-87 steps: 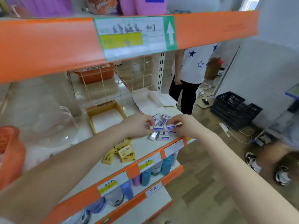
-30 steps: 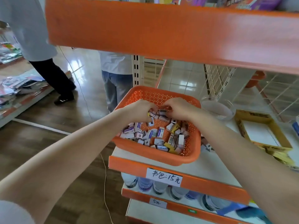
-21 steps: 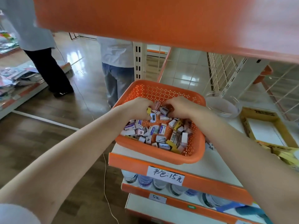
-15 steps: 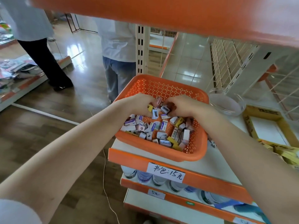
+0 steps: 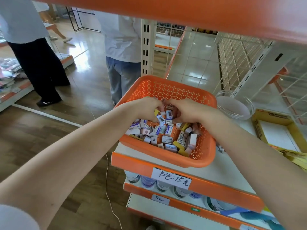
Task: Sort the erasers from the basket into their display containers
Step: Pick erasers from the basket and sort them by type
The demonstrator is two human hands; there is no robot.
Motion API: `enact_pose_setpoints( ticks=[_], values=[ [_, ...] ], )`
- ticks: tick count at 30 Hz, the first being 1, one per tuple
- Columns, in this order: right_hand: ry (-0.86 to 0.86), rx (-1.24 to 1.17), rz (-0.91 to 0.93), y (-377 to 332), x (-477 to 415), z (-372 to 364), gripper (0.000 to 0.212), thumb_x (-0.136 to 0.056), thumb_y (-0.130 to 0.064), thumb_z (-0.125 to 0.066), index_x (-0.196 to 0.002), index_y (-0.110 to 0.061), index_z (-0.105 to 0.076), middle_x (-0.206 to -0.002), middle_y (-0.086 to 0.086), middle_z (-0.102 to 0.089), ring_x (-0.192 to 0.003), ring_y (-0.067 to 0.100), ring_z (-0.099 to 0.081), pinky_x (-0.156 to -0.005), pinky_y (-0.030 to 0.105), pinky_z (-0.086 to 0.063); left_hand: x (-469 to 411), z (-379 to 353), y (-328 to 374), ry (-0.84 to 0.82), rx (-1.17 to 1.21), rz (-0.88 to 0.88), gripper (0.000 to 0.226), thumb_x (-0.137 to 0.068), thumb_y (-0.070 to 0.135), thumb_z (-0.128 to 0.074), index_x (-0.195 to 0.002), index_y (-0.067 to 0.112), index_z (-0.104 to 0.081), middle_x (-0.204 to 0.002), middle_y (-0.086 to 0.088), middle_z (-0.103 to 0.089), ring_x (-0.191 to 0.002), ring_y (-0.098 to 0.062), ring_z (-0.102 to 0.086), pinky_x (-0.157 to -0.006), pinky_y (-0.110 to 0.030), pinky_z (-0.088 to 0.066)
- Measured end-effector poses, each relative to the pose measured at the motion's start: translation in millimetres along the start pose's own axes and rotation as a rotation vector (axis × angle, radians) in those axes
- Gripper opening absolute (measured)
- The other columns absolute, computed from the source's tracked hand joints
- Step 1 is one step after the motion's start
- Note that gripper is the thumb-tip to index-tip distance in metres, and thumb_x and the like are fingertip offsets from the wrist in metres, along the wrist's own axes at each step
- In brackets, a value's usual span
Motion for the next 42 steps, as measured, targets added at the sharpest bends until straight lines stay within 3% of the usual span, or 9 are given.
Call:
enact_pose_setpoints(
  ticks=[5,9,13,20,27,30,34,37,42],
  values=[
    [0.125,-0.087,-0.059,10.3,-1.2,8.3,0.064,-0.079,-0.025,-0.072,-0.135,-0.026,-0.042,-0.115,0.001,-0.063,-0.098,0.017,-0.058,-0.083,0.031,-0.047,4.9,5.9,6.6,0.06,0.049,-0.071,0.043,-0.082,0.03,-0.07,-0.121,0.021,-0.057,-0.123,0.005,-0.056,-0.113,-0.013,-0.051,-0.091,-0.023,-0.036],
    [0.288,-0.245,-0.125,17.3,2.0,20.6,0.049,-0.082,-0.025,-0.068,-0.128,-0.017,-0.054,-0.11,-0.001,-0.062,-0.096,0.013,-0.056,-0.078,0.024,-0.041,11.2,6.4,16.2,0.065,0.051,-0.136,0.036,-0.081,0.035,-0.069,-0.115,0.024,-0.061,-0.111,0.011,-0.055,-0.108,-0.01,-0.051,-0.094,-0.029,-0.041],
    [0.297,-0.155,-0.154,18.7,0.2,19.5,0.02,-0.082,-0.021,-0.064,-0.096,-0.009,-0.071,-0.09,0.004,-0.068,-0.083,0.018,-0.06,-0.068,0.029,-0.043,12.8,-0.5,27.8,-0.009,0.037,-0.184,0.044,-0.082,0.039,-0.07,-0.121,0.024,-0.058,-0.121,0.011,-0.057,-0.112,-0.009,-0.051,-0.097,-0.029,-0.042],
    [0.3,-0.149,-0.17,16.3,0.7,21.0,0.025,-0.083,-0.021,-0.065,-0.104,-0.009,-0.071,-0.099,0.007,-0.068,-0.09,0.02,-0.061,-0.083,0.036,-0.049,7.2,-13.8,38.6,-0.092,-0.14,-0.22,0.054,-0.084,0.046,-0.064,-0.129,0.021,-0.054,-0.124,0.001,-0.057,-0.112,-0.019,-0.05,-0.097,-0.04,-0.043],
    [0.372,-0.204,-0.167,15.1,2.2,23.4,0.018,-0.082,-0.022,-0.063,-0.091,-0.009,-0.072,-0.089,0.005,-0.069,-0.077,0.016,-0.059,-0.065,0.029,-0.044,8.8,5.9,33.2,0.085,-0.002,-0.156,0.055,-0.078,0.047,-0.07,-0.124,0.02,-0.058,-0.117,0.004,-0.061,-0.103,-0.014,-0.055,-0.093,-0.034,-0.046],
    [0.455,-0.225,-0.176,13.3,11.8,33.5,0.02,-0.082,-0.021,-0.062,-0.092,-0.007,-0.072,-0.088,0.008,-0.07,-0.082,0.021,-0.062,-0.071,0.032,-0.046,13.5,17.2,32.9,0.149,0.079,-0.099,0.054,-0.078,0.042,-0.072,-0.125,0.02,-0.059,-0.118,0.004,-0.062,-0.105,-0.013,-0.056,-0.091,-0.027,-0.045],
    [0.577,-0.273,-0.146,17.3,46.4,57.3,0.022,-0.083,-0.019,-0.063,-0.098,-0.006,-0.072,-0.092,0.01,-0.072,-0.087,0.022,-0.065,-0.081,0.038,-0.049,17.7,28.7,45.8,0.108,0.01,-0.077,0.054,-0.078,0.043,-0.07,-0.126,0.021,-0.058,-0.118,0.003,-0.061,-0.107,-0.014,-0.055,-0.093,-0.031,-0.046],
    [0.58,-0.291,-0.147,31.1,89.8,67.8,0.023,-0.082,-0.017,-0.066,-0.104,-0.01,-0.071,-0.094,0.001,-0.07,-0.086,0.015,-0.063,-0.078,0.026,-0.047,17.5,42.0,77.9,0.211,-0.003,-0.087,0.049,-0.079,0.044,-0.065,-0.122,0.024,-0.057,-0.109,0.006,-0.057,-0.106,-0.016,-0.053,-0.086,-0.031,-0.045],
    [0.585,-0.221,-0.337,90.9,178.2,68.0,0.023,-0.08,-0.011,-0.064,-0.102,-0.003,-0.065,-0.096,0.011,-0.067,-0.091,0.026,-0.061,-0.081,0.037,-0.048,3.1,41.2,171.4,0.323,0.035,-0.223,0.043,-0.079,0.046,-0.061,-0.118,0.026,-0.056,-0.112,0.009,-0.057,-0.106,-0.014,-0.052,-0.089,-0.03,-0.043]
  ],
)
Point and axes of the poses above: each hand's wrist, its own x-axis away from the middle knuckle, its own z-axis out of the back of the hand, y = z × x, the point moved 4 cm from there along -x, towards the middle knuckle
